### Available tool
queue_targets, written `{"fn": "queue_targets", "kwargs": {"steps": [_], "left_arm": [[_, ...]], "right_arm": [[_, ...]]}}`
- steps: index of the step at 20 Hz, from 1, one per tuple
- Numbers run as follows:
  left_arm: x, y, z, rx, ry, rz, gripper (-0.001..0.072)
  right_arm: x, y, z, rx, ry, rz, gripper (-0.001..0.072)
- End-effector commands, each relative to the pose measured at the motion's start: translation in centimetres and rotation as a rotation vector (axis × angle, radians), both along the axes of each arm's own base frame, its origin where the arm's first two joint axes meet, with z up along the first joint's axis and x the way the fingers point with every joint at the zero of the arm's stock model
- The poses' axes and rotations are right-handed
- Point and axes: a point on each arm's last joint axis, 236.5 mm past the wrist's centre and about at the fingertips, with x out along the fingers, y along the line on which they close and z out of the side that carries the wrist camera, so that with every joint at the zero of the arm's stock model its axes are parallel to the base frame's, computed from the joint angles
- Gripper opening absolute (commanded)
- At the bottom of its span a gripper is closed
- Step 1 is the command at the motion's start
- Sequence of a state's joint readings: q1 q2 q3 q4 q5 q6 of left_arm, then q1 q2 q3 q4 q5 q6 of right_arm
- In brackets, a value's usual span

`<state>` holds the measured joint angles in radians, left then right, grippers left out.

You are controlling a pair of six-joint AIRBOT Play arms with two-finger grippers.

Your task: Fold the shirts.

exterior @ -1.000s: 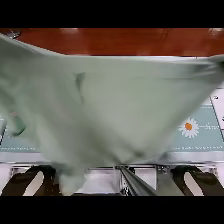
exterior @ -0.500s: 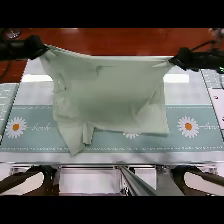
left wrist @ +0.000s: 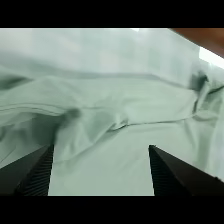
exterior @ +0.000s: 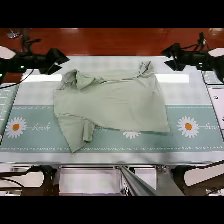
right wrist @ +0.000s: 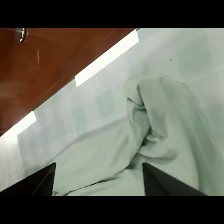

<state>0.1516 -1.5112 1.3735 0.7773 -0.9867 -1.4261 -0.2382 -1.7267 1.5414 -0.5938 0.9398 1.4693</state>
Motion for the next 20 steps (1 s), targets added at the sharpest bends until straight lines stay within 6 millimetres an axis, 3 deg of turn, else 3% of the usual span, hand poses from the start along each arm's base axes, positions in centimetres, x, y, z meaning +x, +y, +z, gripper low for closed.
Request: {"fn": "queue_targets", "kwargs": {"steps": [1,2,4,5,7,10,13,17,20], "left_arm": [[-5.7,5.2,-2.6,-0.017,0.232,-0.06,0.0702],[-8.4,7.0,-4.2,0.003,0.328,-0.073,0.0702],[-14.4,8.5,-7.2,-0.024,0.528,-0.103,0.0702],[-17.1,8.4,-8.6,-0.057,0.578,-0.128,0.0701],[-19.3,9.2,-11.2,-0.105,0.592,-0.02,0.0701],[-19.1,9.0,-12.5,-0.239,0.468,0.158,0.07],[-20.1,7.1,-15.0,-0.269,0.469,0.134,0.07],[-17.6,4.8,-15.3,-0.299,0.415,0.124,0.07],[-17.5,2.9,-15.8,-0.257,0.404,0.051,0.0698]], "right_arm": [[-7.4,-3.0,-1.0,-0.056,0.137,0.235,0.0619],[-11.6,-5.2,-3.1,-0.194,0.258,0.316,0.0619],[-16.9,-9.2,-6.0,-0.371,0.4,0.23,0.0619],[-18.5,-9.9,-6.8,-0.384,0.407,0.135,0.0619],[-21.4,-8.6,-8.0,-0.329,0.347,0.017,0.0619],[-25.0,-3.6,-8.5,-0.192,0.265,-0.013,0.0619],[-26.2,0.3,-7.9,-0.034,0.2,-0.041,0.0617],[-27.0,3.5,-8.3,-0.005,0.212,0.026,0.0617],[-27.0,4.6,-8.3,-0.002,0.219,0.042,0.0617]]}}
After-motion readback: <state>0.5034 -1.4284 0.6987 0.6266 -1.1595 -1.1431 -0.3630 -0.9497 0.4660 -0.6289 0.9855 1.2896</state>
